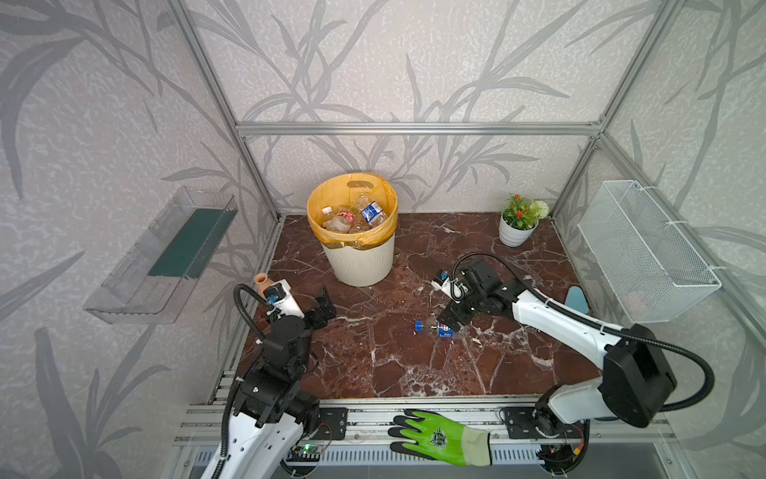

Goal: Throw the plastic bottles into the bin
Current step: 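Lower the right gripper onto the remaining Pepsi bottle while the left gripper draws back, then close the right gripper on the Pepsi bottle and lift it toward the bin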

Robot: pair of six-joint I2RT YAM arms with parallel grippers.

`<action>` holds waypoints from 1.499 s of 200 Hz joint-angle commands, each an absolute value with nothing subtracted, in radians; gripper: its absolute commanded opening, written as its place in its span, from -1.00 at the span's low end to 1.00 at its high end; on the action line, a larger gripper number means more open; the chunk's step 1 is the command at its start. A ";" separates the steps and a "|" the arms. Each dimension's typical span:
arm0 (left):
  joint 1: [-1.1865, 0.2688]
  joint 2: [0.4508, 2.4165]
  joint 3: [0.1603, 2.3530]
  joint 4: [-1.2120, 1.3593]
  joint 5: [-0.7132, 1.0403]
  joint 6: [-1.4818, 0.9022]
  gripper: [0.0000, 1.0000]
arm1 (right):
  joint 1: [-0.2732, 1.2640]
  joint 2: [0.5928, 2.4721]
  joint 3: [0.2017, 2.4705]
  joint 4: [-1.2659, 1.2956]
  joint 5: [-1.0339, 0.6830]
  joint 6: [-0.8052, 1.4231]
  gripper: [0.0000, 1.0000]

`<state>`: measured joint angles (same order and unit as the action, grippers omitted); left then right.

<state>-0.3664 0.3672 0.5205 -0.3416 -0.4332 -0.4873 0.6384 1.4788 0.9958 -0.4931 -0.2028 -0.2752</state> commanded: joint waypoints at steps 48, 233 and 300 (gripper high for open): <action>-0.364 0.363 0.488 -0.401 -0.503 -0.598 0.98 | 0.720 1.604 1.077 -0.614 -0.066 -0.402 0.80; -0.362 0.355 0.459 -0.459 -0.521 -0.645 0.98 | 0.808 1.775 1.256 -0.683 0.021 -0.393 -0.04; -0.361 0.359 0.440 -0.507 -0.548 -0.709 0.98 | 0.775 1.556 1.263 -0.516 -0.042 -0.273 -0.21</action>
<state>-0.3653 0.3607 0.4587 -0.4652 -0.5083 -0.6567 0.7956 1.6772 1.2320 -0.6224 0.0082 -0.3420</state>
